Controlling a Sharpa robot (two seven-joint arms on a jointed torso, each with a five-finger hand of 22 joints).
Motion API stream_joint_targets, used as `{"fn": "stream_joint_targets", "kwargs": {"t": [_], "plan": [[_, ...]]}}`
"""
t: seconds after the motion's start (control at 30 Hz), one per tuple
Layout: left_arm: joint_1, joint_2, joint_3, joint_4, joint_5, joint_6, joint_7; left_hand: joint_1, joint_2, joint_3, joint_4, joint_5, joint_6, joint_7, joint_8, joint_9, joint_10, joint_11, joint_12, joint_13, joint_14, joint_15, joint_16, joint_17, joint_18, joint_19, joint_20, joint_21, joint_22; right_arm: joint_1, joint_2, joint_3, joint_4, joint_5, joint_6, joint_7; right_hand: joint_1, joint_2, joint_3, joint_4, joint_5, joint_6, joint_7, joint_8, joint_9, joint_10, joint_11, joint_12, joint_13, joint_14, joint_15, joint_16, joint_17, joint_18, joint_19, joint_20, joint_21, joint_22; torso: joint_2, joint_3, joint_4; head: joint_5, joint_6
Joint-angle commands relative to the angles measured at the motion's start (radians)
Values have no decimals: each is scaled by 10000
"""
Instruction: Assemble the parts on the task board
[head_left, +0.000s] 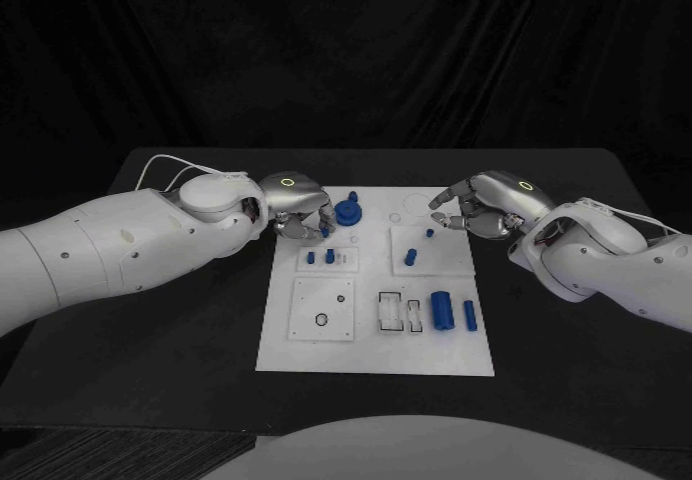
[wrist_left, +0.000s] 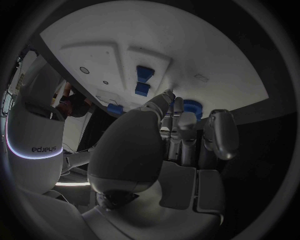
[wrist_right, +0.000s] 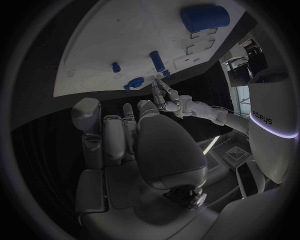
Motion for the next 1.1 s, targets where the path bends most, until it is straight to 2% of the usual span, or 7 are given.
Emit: {"fn": "stream_joint_targets", "kwargs": {"t": [0.03, 0.43, 0.73, 1.1], "plan": [[-39, 59, 7, -19, -16, 167, 2, -90, 25, -15, -55, -32, -82, 18, -47, -5, -6, -11, -37, 0, -88, -9, -56, -39, -79, -80, 0, -66, 1615, -23, 13, 6, -8, -25, 73, -203, 96, 13, 58, -10, 59, 49, 15, -36, -7, 17, -80, -67, -2615, 178, -50, -58, -30, 178, -49, 3, -79, 1018, -8, 2, 2, 8, -1], [-136, 80, 6, -109, -16, 459, -138, -92, 26, -11, -65, -34, -108, 21, -74, -13, -3, -4, -67, -8, -147, -6, -117, -139, -67, -119, 2, -134, 1597, -26, 15, 6, -12, -25, 128, -250, 107, 13, 72, -14, 60, 47, 16, -39, -9, 11, -79, -79, -2627, 175, -50, -67, -37, 180, -53, 4, -92, 1015, -8, 0, 22, -18, -1], [-159, 66, 6, -104, -16, 526, -176, -92, 28, -7, -71, -32, -119, 25, -88, -18, -9, 1, -89, -14, -194, -3, -164, -217, -55, -153, 3, -193, 1581, -35, 45, 5, -27, -25, 177, -277, 117, 12, 84, -18, 61, 43, 17, -43, -10, 4, -79, -91, -2639, 170, -50, -83, -49, 183, -58, 4, -114, 1010, -4, -5, 8, 18, -1], [-169, 38, 6, -73, -16, 545, -214, -105, 43, -1, -71, -29, -123, 31, -102, -21, -19, 10, -125, -24, -238, 4, -209, -282, -48, -179, 5, -236, 1571, -46, 61, 5, -23, -25, 228, -312, 146, 13, 116, -29, 65, 35, 20, -52, -13, 8, -78, -96, -2641, 166, -49, -88, -53, 184, -63, 4, -131, 1007, -2, 2, 22, 8, -1]]}}
